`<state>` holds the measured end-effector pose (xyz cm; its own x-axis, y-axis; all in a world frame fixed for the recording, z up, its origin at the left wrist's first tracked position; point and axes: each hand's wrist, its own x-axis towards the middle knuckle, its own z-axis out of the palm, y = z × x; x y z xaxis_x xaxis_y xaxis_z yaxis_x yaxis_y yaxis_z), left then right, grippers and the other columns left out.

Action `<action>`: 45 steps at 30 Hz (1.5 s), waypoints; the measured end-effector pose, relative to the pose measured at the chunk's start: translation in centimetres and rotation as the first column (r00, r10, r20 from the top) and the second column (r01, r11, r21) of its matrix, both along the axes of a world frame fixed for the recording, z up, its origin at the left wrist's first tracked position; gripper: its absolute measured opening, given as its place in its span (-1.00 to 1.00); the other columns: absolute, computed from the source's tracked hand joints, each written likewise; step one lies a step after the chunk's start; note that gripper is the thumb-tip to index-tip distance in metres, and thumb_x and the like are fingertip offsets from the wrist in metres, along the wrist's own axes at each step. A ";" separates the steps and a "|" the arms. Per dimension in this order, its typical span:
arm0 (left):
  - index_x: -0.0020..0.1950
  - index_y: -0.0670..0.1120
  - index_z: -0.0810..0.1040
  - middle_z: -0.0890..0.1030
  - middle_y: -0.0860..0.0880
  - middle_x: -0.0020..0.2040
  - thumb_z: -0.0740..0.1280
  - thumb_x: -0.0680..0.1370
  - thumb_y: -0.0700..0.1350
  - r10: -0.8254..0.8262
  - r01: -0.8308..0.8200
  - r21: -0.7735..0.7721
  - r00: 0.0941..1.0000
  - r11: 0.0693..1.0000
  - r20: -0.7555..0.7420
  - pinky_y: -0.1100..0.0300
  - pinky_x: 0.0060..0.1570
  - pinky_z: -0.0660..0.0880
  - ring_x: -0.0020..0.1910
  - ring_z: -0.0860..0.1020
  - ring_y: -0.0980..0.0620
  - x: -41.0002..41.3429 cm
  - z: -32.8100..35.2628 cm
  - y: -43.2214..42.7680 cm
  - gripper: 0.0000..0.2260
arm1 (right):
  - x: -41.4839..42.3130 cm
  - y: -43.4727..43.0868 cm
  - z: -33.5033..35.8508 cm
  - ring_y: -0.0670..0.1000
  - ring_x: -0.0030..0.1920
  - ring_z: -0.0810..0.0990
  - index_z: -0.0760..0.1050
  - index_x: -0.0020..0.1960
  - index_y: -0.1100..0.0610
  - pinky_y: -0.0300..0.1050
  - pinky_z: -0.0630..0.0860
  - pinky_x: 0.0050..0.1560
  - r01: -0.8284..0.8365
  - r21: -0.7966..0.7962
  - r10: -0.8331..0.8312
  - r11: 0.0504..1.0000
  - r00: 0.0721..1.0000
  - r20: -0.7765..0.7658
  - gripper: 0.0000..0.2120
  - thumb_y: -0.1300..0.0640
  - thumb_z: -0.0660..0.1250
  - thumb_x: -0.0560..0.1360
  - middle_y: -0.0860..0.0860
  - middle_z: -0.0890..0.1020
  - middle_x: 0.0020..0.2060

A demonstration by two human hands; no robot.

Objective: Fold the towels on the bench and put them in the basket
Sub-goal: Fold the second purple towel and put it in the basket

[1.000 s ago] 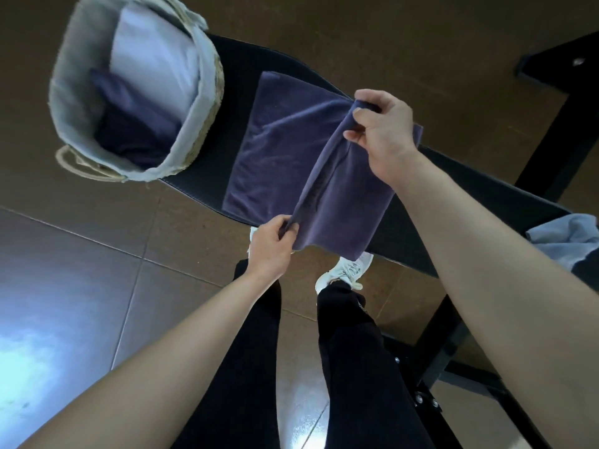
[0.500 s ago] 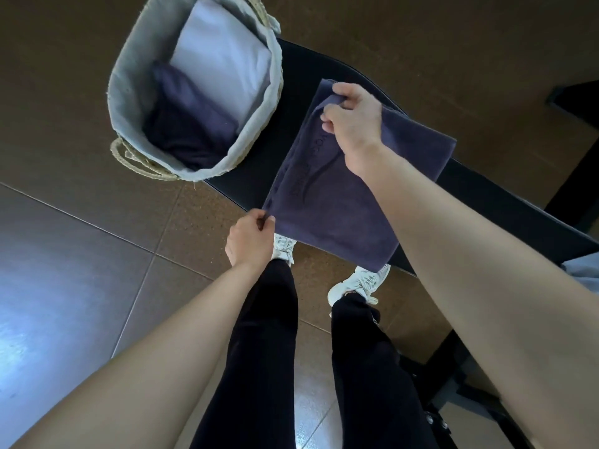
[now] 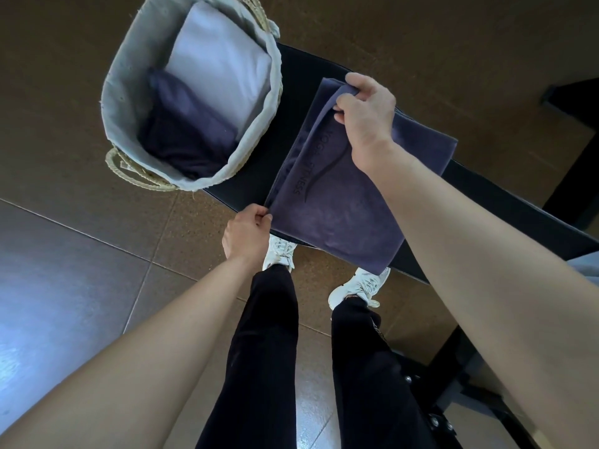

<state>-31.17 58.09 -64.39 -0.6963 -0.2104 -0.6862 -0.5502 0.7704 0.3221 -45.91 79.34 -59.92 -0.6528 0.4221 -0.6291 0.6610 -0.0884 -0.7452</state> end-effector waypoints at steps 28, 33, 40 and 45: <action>0.08 -0.03 0.47 0.53 0.16 -0.14 0.44 0.57 -0.08 -0.030 0.052 0.097 0.977 0.994 -0.212 0.14 0.03 0.48 -0.12 0.54 0.09 -1.2 0.9 1.6 -0.82 | 26.6 4.4 -5.5 0.07 -0.05 0.63 0.56 -0.06 0.14 0.03 0.61 0.07 0.046 0.255 -0.178 0.966 0.833 0.524 -0.84 0.05 0.45 0.53 0.04 0.64 -0.06; 0.05 -0.03 0.44 0.53 0.11 -0.17 0.43 0.58 -0.09 -0.114 0.144 0.132 0.971 0.981 -0.209 0.10 -0.06 0.47 -0.18 0.53 0.08 0.6 2.6 1.4 -0.82 | 29.2 5.8 -3.7 0.17 -0.09 0.69 0.51 -0.17 0.09 0.20 0.67 0.00 0.256 0.213 -0.328 0.943 0.826 0.459 -0.85 0.13 0.45 0.51 0.03 0.62 -0.20; -0.10 0.03 0.67 0.69 0.03 -0.10 0.35 0.60 -0.29 -0.116 0.073 0.301 0.985 0.951 0.128 0.21 -0.12 0.56 -0.12 0.61 0.05 3.0 3.3 0.6 -0.77 | 31.6 8.0 0.8 -0.01 -0.30 0.59 0.54 0.22 -0.02 -0.05 0.65 -0.23 0.189 0.188 -0.250 0.964 0.886 0.390 -0.71 0.25 0.34 0.57 0.04 0.64 -0.22; -0.07 -0.06 0.71 0.65 -0.08 -0.10 0.22 0.59 -0.33 0.212 -0.290 0.424 0.952 0.858 0.222 0.26 -0.30 0.42 -0.23 0.49 0.04 -0.4 5.7 1.6 -0.69 | 27.0 9.3 2.7 -0.13 -0.43 0.59 0.66 0.04 0.13 -0.26 0.54 -0.41 0.348 0.049 -0.347 0.936 0.894 0.283 -0.83 0.28 0.30 0.63 0.06 0.66 -0.17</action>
<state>-31.58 59.64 -58.70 -0.5329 -0.0072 -0.8461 -0.7792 0.3941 0.4874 -18.87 88.63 -57.26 -0.2599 0.5875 -0.7663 0.7703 -0.3524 -0.5314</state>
